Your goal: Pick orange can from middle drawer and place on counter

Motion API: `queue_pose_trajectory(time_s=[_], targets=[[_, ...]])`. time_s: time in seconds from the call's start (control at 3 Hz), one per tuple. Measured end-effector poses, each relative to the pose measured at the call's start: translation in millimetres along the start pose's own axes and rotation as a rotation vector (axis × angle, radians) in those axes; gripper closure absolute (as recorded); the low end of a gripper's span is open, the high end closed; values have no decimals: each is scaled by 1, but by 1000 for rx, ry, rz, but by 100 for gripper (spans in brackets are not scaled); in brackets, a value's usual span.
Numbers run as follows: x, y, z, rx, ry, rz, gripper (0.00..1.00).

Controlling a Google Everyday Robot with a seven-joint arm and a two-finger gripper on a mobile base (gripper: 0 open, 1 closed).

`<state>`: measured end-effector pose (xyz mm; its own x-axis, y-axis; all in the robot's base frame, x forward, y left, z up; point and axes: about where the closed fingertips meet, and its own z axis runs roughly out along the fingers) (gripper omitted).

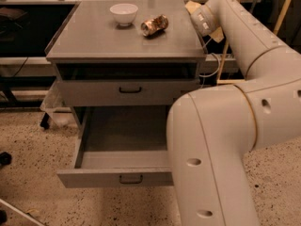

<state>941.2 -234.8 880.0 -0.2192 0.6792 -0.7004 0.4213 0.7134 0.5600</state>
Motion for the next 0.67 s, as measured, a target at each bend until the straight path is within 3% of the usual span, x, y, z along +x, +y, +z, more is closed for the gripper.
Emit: queue_pose_trajectory(time_s=[0.33,0.67], targets=[[-36,-16,-9,0,-12,75,0],[-37,-19,-7,9,-22,54,0]])
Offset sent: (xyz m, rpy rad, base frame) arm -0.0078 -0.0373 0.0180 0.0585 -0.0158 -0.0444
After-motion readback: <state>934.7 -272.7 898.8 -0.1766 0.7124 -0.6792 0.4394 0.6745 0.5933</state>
